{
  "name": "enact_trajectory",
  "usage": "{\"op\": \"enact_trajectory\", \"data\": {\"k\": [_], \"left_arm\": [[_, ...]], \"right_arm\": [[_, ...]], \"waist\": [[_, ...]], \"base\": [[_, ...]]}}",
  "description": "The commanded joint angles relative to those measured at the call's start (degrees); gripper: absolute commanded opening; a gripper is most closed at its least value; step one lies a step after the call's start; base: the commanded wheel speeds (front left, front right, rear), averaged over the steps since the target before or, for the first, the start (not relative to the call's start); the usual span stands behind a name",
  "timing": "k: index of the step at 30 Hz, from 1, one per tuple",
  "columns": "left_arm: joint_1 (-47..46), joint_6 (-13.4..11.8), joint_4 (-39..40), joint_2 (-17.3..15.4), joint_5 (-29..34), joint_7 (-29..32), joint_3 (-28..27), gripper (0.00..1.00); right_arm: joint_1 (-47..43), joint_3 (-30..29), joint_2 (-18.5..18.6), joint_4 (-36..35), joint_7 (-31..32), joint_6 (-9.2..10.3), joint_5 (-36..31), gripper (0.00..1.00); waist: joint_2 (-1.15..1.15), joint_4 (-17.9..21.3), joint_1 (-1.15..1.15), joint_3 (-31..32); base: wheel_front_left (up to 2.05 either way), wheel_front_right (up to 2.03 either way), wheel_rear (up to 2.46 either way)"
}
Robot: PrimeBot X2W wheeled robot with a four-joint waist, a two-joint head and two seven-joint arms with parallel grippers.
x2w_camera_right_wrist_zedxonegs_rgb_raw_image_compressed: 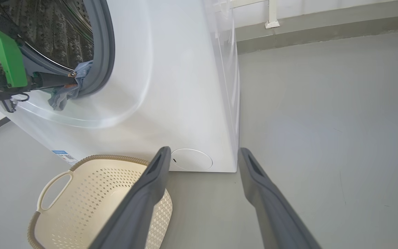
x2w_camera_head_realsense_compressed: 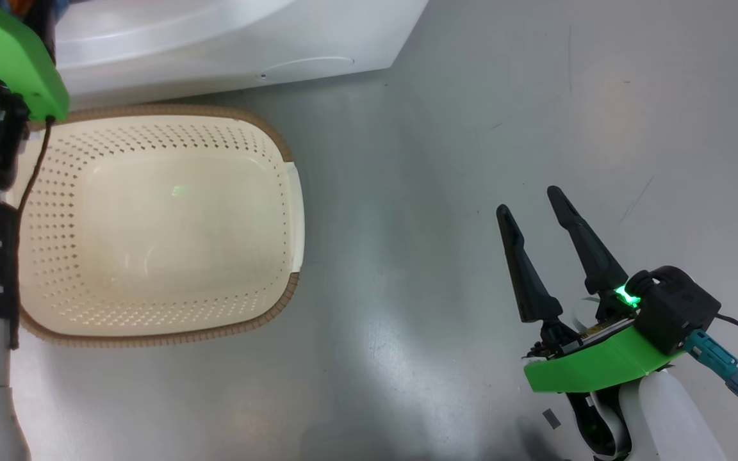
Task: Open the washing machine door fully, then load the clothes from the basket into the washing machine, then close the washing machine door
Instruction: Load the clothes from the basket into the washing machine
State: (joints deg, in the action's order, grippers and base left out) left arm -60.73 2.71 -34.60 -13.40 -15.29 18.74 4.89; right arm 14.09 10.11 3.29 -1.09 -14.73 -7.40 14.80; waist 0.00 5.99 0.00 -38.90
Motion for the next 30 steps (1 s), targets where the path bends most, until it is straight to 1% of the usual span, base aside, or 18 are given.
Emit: {"op": "enact_trajectory", "data": {"k": [1, 2, 3, 5, 6, 9, 12, 21, 30], "left_arm": [[-0.37, -0.46, 0.12, -2.53, 0.45, 0.93, -0.73, 1.0], [-0.6, -0.51, -0.27, -2.63, 0.59, 0.96, -0.55, 0.92], [-0.99, -0.56, -1.19, -2.69, 0.57, 1.39, -0.32, 0.4], [-1.3, -0.59, -1.78, -2.79, 0.66, 1.16, -0.08, 0.15], [-1.41, -0.61, -2.09, -2.85, 0.71, 1.09, 0.04, 0.0], [-1.74, -0.63, -2.96, -2.86, 0.67, 0.79, 0.32, 0.0], [-2.47, -0.61, -3.18, -2.83, 0.85, -0.78, 0.67, 0.0], [-6.8, -0.53, -3.08, -2.63, 2.2, -11.78, 1.74, 0.0], [-12.03, -0.37, -6.14, -3.21, 3.58, -18.02, 3.14, 0.0]], "right_arm": [[-1.83, 1.26, -0.41, -0.98, -0.27, -0.09, 0.73, 1.0], [-1.82, 1.24, -0.41, -0.95, -0.27, -0.09, 0.72, 1.0], [-1.82, 1.24, -0.41, -0.86, -0.27, -0.09, 0.77, 1.0], [-1.84, 1.25, -0.41, -0.79, -0.27, -0.09, 0.83, 1.0], [-1.84, 1.26, -0.41, -0.77, -0.27, -0.09, 0.87, 1.0], [-1.9, 1.26, -0.41, -0.77, -0.27, -0.09, 0.94, 1.0], [-2.0, 1.26, -0.41, -0.8, -0.27, -0.09, 0.99, 1.0], [-2.29, 1.36, -0.41, -1.0, -0.27, -0.09, 1.29, 1.0], [-2.96, 2.03, -0.41, -0.89, -0.27, -0.09, 2.05, 1.0]], "waist": [[0.0, 0.08, 0.0, -0.03], [0.0, 0.12, 0.0, -0.04], [0.0, 0.19, 0.0, -0.03], [0.0, 0.22, 0.0, 0.05], [0.0, 0.25, 0.0, 0.07], [0.0, 0.24, 0.0, 0.26], [0.0, 0.19, 0.0, 0.41], [0.0, 0.41, 0.0, 0.58], [0.0, 1.71, 0.0, 0.7]], "base": [[0.0, 0.0, 0.0], [0.0, 0.0, 0.0], [0.0, 0.0, 0.0], [0.0, 0.0, 0.0], [0.0, 0.0, 0.0], [0.0, 0.0, 0.0], [0.0, 0.0, 0.0], [0.0, 0.0, 0.0], [0.0, 0.0, 0.0]]}}
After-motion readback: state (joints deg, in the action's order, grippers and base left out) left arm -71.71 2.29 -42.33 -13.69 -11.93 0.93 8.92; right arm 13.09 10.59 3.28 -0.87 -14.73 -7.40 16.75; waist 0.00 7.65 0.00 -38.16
